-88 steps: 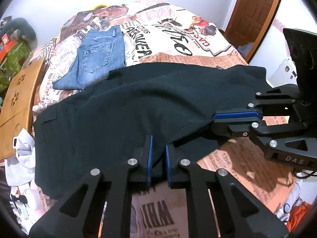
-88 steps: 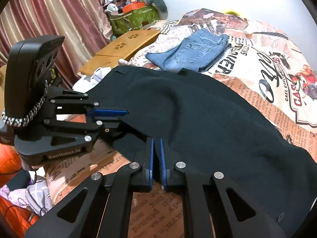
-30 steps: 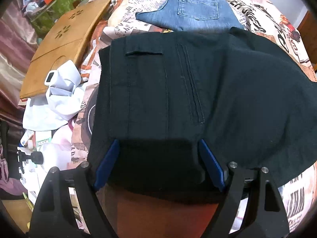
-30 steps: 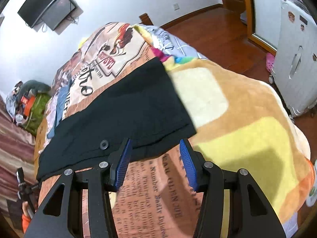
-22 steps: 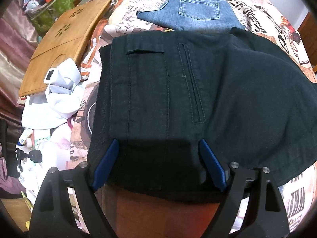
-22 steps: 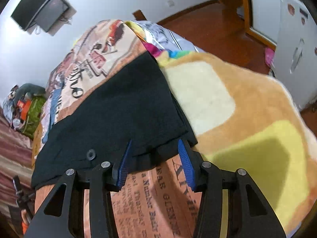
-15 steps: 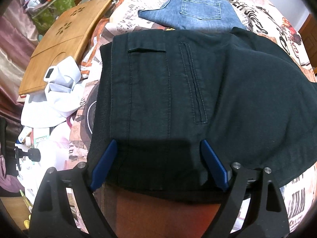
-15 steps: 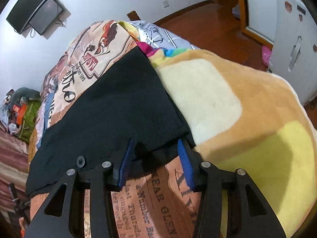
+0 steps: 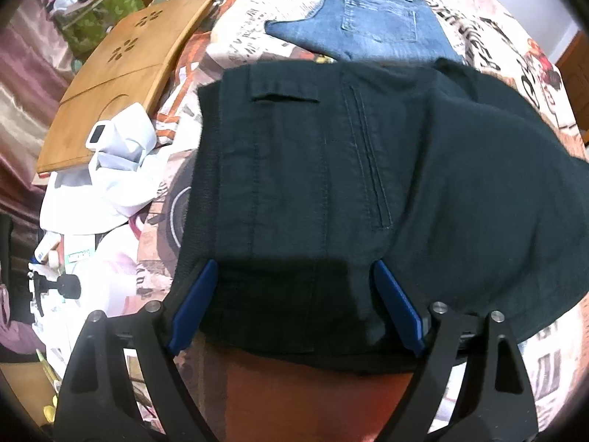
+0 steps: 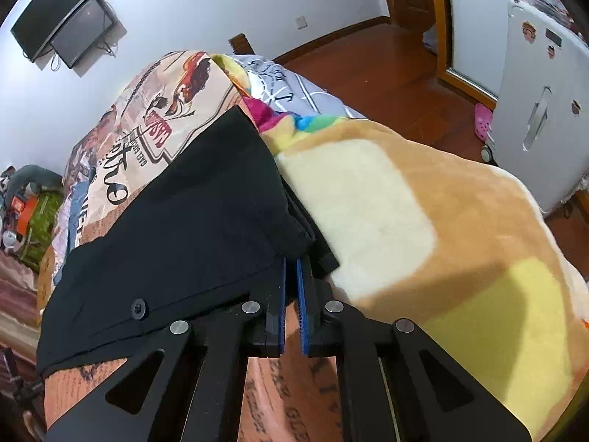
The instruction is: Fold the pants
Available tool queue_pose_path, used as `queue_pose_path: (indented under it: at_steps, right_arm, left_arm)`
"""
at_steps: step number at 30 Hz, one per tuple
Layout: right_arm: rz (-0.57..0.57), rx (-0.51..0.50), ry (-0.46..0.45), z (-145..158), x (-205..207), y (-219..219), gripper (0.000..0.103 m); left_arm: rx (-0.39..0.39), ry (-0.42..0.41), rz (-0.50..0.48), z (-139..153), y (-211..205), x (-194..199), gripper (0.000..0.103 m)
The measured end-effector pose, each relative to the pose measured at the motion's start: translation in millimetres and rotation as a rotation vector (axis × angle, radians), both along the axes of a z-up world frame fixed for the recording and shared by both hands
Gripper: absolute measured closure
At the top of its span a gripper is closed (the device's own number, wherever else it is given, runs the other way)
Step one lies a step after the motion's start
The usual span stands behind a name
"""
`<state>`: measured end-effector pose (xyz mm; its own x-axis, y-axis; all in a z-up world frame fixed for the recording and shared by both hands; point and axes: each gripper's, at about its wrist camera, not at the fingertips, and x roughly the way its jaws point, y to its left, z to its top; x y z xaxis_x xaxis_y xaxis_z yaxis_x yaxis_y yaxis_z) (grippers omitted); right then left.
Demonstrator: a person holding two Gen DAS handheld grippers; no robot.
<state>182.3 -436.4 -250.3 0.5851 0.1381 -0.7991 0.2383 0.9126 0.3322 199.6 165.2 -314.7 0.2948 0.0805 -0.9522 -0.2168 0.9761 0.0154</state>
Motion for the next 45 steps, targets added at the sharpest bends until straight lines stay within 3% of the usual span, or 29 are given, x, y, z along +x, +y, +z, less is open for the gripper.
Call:
queue_pose_path:
  at_steps: [6, 9, 11, 13, 15, 19, 25, 29, 34, 39, 41, 45]
  right_arm:
    - [0.052, -0.1, -0.052, 37, 3, 5, 0.098]
    - [0.062, -0.082, -0.09, 51, 13, 1, 0.096]
    - [0.082, -0.047, -0.102, 53, 24, -1, 0.088]
    - [0.109, -0.026, -0.095, 51, 39, 0, 0.071]
    - [0.132, -0.035, -0.087, 47, 55, 4, 0.069]
    - [0.162, -0.038, -0.065, 38, 86, 7, 0.068]
    - [0.212, -0.021, 0.001, 21, 123, 6, 0.068]
    - [0.279, 0.011, 0.026, 12, 133, 11, 0.068]
    - [0.315, -0.052, -0.048, 16, 128, 20, 0.088]
    - [0.321, -0.169, -0.199, 39, 111, 33, 0.09]
    - [0.31, -0.174, -0.179, 38, 115, 31, 0.09]
    - [0.248, -0.241, -0.054, 16, 125, 22, 0.086]
  left_arm:
    - [0.059, -0.097, -0.009, 43, -9, 17, 0.016]
    - [0.068, -0.145, -0.034, 62, -26, 35, 0.016]
    - [0.07, -0.168, -0.059, 70, -39, 49, 0.016]
    - [0.076, -0.177, -0.084, 73, -53, 63, 0.016]
    - [0.069, -0.17, -0.117, 70, -69, 79, 0.016]
    - [0.073, -0.148, -0.17, 56, -96, 98, 0.016]
    - [0.144, -0.064, -0.247, 22, -126, 108, 0.016]
    - [0.216, -0.095, -0.263, 19, -137, 102, 0.016]
    - [0.196, -0.089, -0.252, 19, -133, 103, 0.016]
    - [0.204, -0.097, -0.249, 19, -135, 102, 0.016]
    - [0.207, -0.096, -0.249, 19, -136, 102, 0.016]
    - [0.213, -0.094, -0.254, 20, -136, 101, 0.016]
